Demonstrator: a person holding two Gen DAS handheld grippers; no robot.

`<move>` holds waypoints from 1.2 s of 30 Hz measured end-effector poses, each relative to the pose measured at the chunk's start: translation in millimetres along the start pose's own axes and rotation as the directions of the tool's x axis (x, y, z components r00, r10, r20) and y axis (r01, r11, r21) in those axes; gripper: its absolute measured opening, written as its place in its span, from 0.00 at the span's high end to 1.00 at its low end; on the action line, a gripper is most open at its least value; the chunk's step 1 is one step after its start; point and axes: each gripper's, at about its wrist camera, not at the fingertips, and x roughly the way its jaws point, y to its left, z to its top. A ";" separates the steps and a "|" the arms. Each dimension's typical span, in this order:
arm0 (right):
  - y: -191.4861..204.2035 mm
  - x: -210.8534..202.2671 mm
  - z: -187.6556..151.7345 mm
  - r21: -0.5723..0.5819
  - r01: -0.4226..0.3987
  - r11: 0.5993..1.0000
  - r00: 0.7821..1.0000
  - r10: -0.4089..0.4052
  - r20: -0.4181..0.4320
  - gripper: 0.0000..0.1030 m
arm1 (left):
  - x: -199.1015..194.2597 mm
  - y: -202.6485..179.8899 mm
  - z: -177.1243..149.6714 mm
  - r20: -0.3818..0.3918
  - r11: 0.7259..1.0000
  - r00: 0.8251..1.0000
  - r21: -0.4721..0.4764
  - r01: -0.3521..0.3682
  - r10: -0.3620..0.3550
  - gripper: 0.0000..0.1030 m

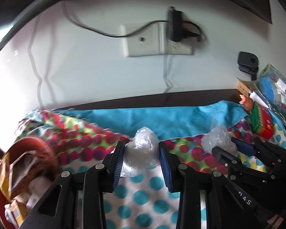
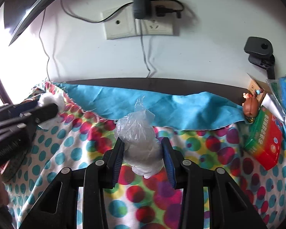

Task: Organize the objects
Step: 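Grasp the clear plastic bag on the blue towel with the left gripper while the right holds its bag, then carry the plastic bag into the red tray and open the left gripper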

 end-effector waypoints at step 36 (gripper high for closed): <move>47.1 4.3 -1.7 -0.161 0.100 0.982 0.995 -0.099 0.015 0.61 | -110.9 192.3 -71.1 -0.013 0.917 0.973 -0.331 -0.223 0.232 0.65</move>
